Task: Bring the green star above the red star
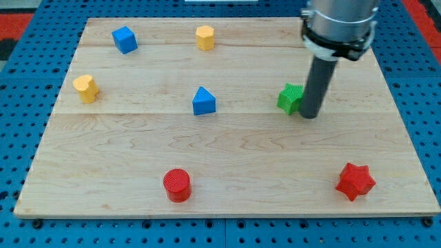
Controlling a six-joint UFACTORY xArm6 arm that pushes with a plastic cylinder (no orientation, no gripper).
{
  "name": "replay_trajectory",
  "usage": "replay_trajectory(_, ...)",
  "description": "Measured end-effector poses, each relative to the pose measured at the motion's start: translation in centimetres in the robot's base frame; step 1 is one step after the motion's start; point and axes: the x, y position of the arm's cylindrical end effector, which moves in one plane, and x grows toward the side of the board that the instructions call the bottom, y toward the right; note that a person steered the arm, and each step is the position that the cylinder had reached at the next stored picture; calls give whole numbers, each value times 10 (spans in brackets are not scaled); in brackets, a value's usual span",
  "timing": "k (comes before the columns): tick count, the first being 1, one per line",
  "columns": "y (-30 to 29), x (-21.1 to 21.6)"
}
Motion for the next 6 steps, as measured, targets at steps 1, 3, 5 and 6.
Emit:
replay_trajectory(1,-6,10)
replay_trajectory(3,-90,-16)
replay_trajectory(5,-39,-39)
replay_trajectory(6,-15,-39)
